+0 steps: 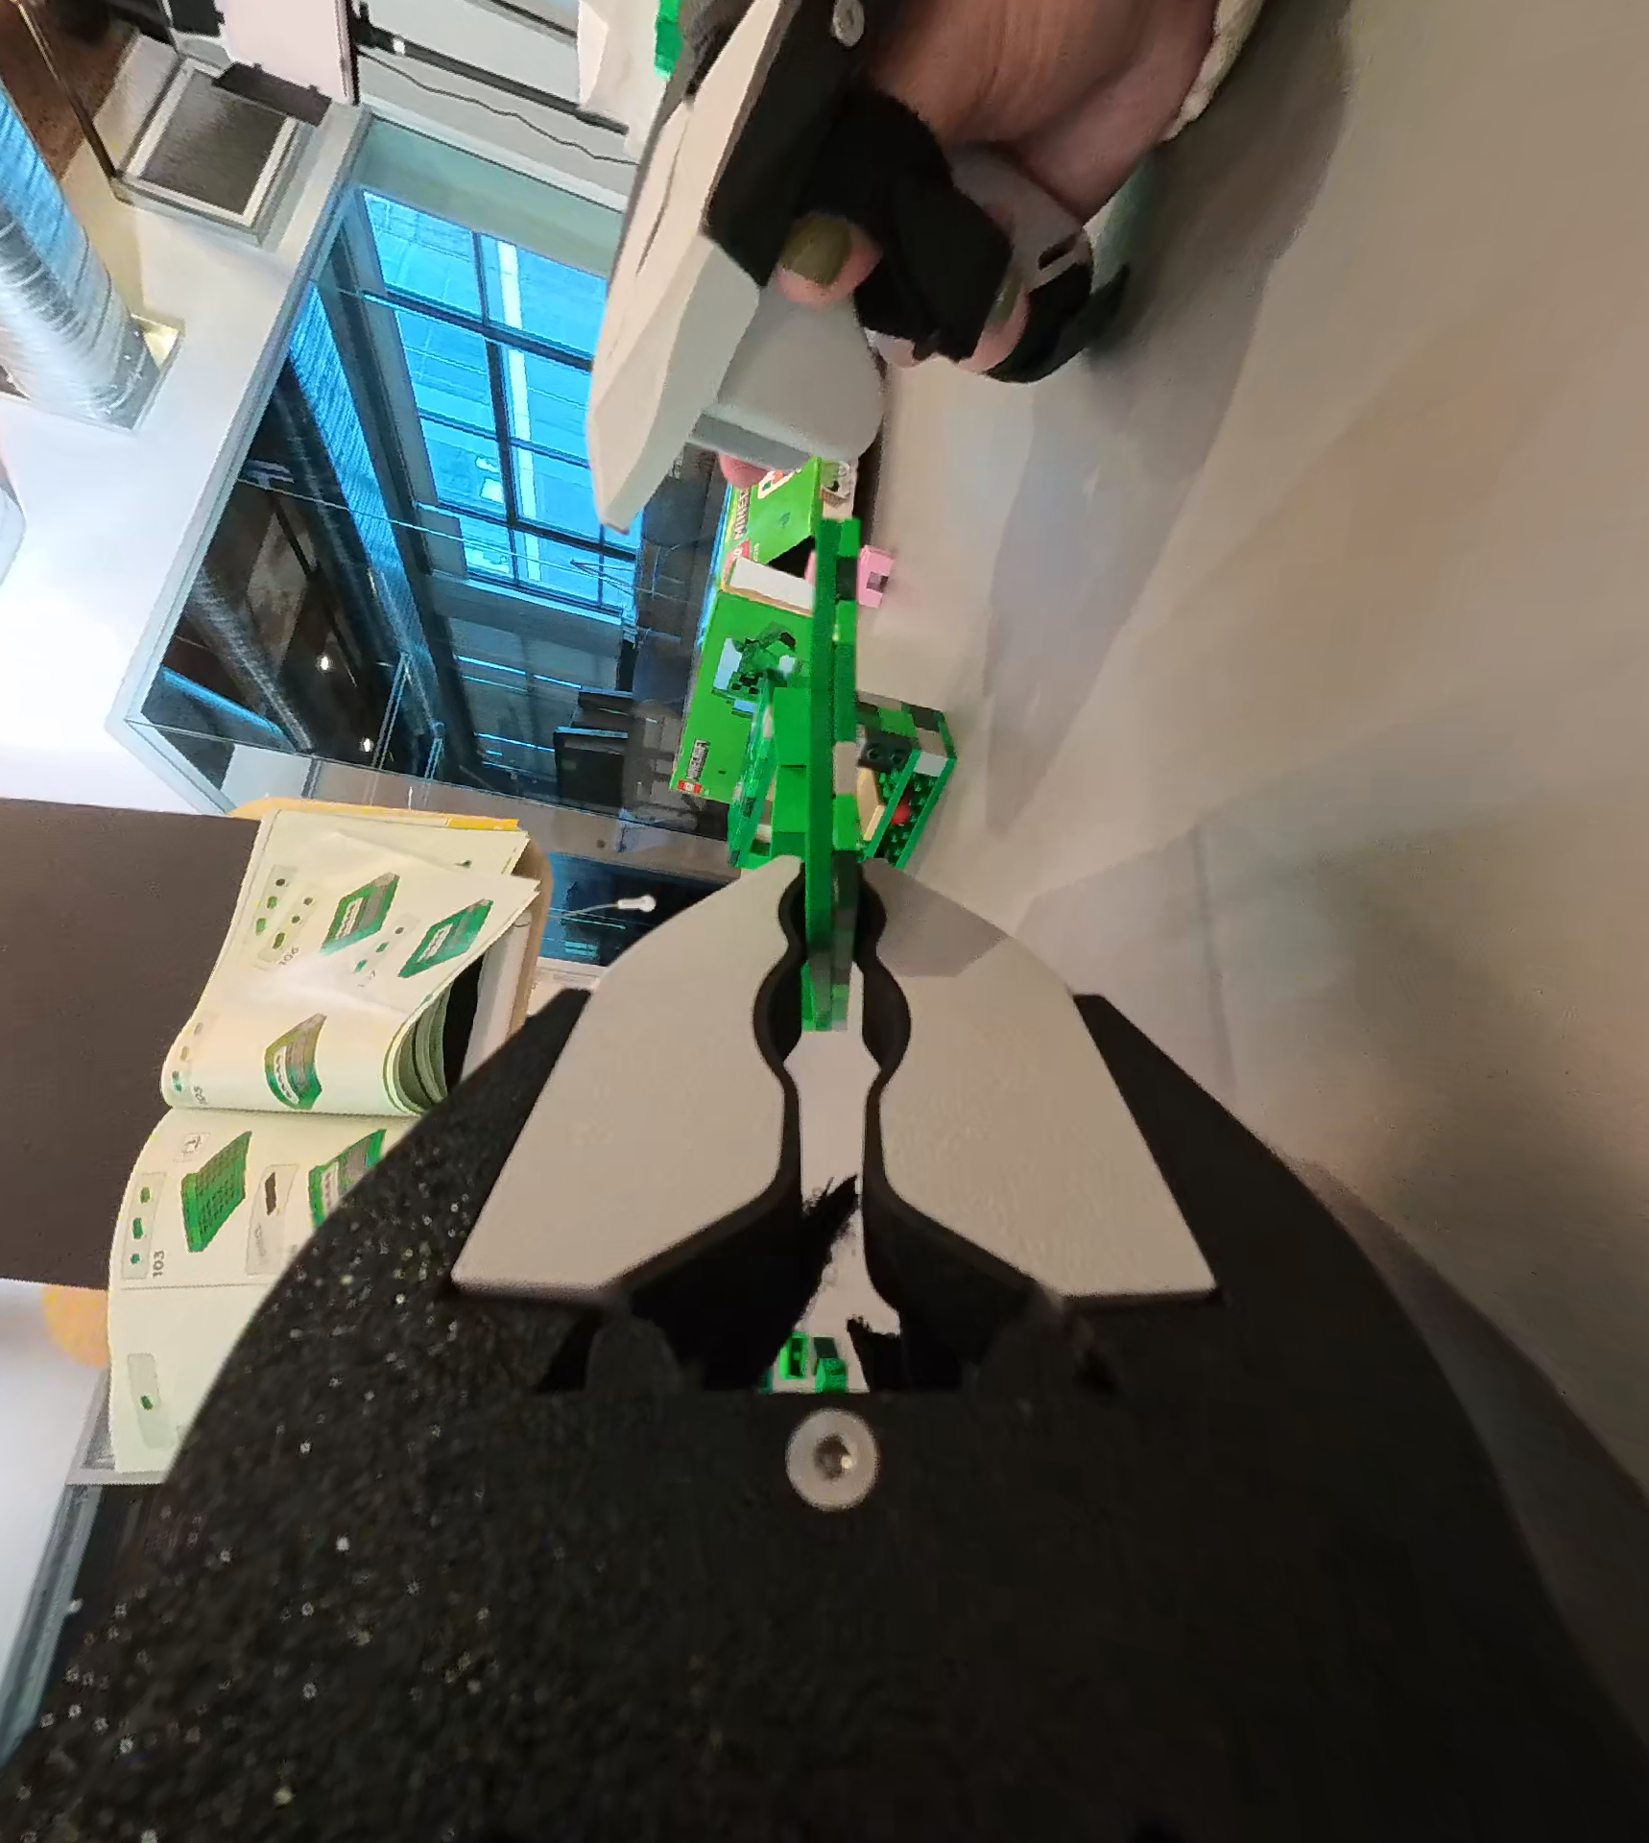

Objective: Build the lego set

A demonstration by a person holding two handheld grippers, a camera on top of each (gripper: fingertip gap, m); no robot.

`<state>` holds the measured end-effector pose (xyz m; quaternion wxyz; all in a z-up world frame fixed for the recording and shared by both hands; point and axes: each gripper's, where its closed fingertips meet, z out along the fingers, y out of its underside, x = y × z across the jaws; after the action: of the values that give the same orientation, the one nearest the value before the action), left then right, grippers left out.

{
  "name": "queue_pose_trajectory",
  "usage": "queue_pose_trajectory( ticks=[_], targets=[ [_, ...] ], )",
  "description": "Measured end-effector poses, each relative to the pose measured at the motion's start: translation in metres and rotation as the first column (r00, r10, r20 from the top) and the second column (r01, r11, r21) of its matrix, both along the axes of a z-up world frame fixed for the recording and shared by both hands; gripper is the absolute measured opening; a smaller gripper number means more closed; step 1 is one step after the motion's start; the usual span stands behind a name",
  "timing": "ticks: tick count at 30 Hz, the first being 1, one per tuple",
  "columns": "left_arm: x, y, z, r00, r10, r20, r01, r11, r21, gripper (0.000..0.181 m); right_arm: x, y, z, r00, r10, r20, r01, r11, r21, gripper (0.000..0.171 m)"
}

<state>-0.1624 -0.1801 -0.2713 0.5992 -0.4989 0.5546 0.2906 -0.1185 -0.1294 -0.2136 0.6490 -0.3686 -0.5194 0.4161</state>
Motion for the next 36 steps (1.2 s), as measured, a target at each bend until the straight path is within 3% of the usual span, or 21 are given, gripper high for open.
queue_pose_trajectory(
  ticks=[9, 36],
  targets=[
    [-0.002, 0.002, -0.002, 0.998, 0.014, -0.056, -0.013, 1.000, 0.016, 0.006, -0.005, -0.010, -0.009, 0.998, -0.014, 0.057, 0.007, 0.994, 0.113, 0.000],
    [-0.002, -0.019, -0.011, 0.984, -0.019, -0.178, 0.021, 1.000, 0.005, 0.006, -0.007, -0.008, -0.012, 0.997, 0.005, 0.074, -0.010, 0.998, 0.068, 0.000]
  ],
)
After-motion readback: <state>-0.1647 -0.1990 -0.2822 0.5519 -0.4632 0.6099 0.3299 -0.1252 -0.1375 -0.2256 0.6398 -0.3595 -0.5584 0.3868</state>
